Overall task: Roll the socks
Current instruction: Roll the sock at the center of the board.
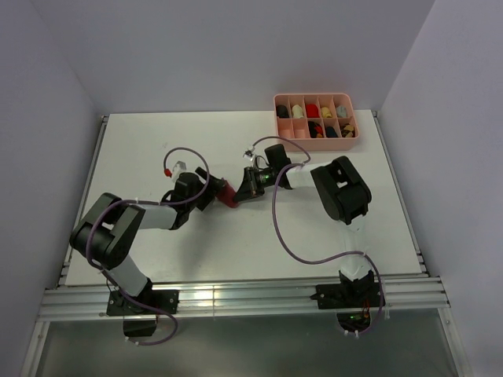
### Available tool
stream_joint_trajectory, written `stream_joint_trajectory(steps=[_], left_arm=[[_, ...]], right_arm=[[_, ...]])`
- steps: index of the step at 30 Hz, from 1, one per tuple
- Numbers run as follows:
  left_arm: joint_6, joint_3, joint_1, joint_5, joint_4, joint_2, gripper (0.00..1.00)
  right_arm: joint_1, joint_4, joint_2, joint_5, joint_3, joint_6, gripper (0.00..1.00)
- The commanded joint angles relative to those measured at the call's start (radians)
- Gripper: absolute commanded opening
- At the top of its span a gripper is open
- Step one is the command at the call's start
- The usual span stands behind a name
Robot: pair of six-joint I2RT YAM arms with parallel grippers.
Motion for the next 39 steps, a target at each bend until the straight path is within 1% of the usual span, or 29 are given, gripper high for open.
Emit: stream_joint_trajectory(steps=[1, 5, 9, 11, 12, 14, 15, 17, 18, 20, 21, 23, 24, 25, 26, 27, 28, 29, 30, 32, 36, 39], left_arm=[[0.051, -0.011, -0.004, 0.012, -0.013, 0.025, 0.8], [0.069, 0.026, -0.003, 0.018, -0.016, 0.058, 0.77], [0.064, 0.038, -0.004, 0.038, -0.015, 0.095, 0.71], [0.061, 0.043, -0.004, 0.038, -0.024, 0.114, 0.68], [0.058, 0.043, -0.004, 0.04, -0.027, 0.115, 0.65], [0.055, 0.05, -0.006, 0.04, -0.056, 0.124, 0.6], [0.054, 0.058, -0.006, 0.04, -0.068, 0.127, 0.53], [0.055, 0.08, -0.006, 0.042, -0.123, 0.134, 0.45], [0.06, 0.086, -0.007, 0.042, -0.139, 0.134, 0.37], [0.063, 0.11, -0.01, 0.04, -0.185, 0.137, 0.29], [0.069, 0.118, -0.01, 0.041, -0.226, 0.137, 0.24], [0.075, 0.144, -0.015, 0.04, -0.268, 0.135, 0.18], [0.084, 0.15, -0.017, 0.04, -0.288, 0.135, 0.16], [0.089, 0.173, -0.018, 0.038, -0.335, 0.134, 0.15], [0.095, 0.184, -0.021, 0.037, -0.361, 0.134, 0.13], [0.11, 0.193, -0.023, 0.035, -0.383, 0.134, 0.12], [0.117, 0.221, -0.024, 0.032, -0.439, 0.135, 0.12], [0.132, 0.234, -0.027, 0.031, -0.464, 0.137, 0.12], [0.138, 0.248, -0.029, 0.029, -0.513, 0.138, 0.12], [0.158, 0.287, -0.036, 0.02, -0.562, 0.14, 0.12], [0.176, 0.346, -0.049, -0.003, -0.668, 0.149, 0.12], [0.183, 0.383, -0.055, -0.011, -0.723, 0.155, 0.13]], right_arm=[[-0.007, -0.119, 0.059, 0.041, -0.008, 0.003, 0.0], [-0.013, -0.137, 0.068, 0.035, 0.015, 0.001, 0.0], [-0.013, -0.144, 0.073, 0.044, 0.032, -0.008, 0.0], [-0.013, -0.179, 0.076, 0.052, 0.041, -0.019, 0.0], [-0.013, -0.182, 0.076, 0.058, 0.041, -0.02, 0.0], [-0.013, -0.193, 0.073, 0.069, 0.044, -0.029, 0.0], [-0.013, -0.197, 0.07, 0.075, 0.044, -0.034, 0.0], [-0.012, -0.206, 0.041, 0.113, 0.037, -0.054, 0.0], [-0.012, -0.21, 0.028, 0.129, 0.032, -0.065, 0.04], [-0.007, -0.211, -0.011, 0.193, 0.011, -0.088, 0.1], [-0.005, -0.208, -0.056, 0.214, 0.003, -0.095, 0.21], [0.001, -0.194, -0.114, 0.299, -0.032, -0.117, 0.33], [0.004, -0.185, -0.178, 0.335, -0.048, -0.123, 0.43], [0.011, -0.165, -0.211, 0.369, -0.063, -0.129, 0.48], [0.016, -0.154, -0.243, 0.455, -0.098, -0.144, 0.52], [0.024, -0.113, -0.319, 0.498, -0.12, -0.157, 0.57], [0.042, -0.093, -0.352, 0.541, -0.164, -0.186, 0.6], [0.053, -0.076, -0.393, 0.642, -0.184, -0.203, 0.64], [0.067, -0.047, -0.448, 0.685, -0.201, -0.224, 0.65], [0.115, -0.024, -0.495, 0.803, -0.238, -0.308, 0.69], [0.22, 0.063, -0.545, 0.96, -0.281, -0.448, 0.73], [0.289, 0.123, -0.544, 1.023, -0.298, -0.519, 0.75]])
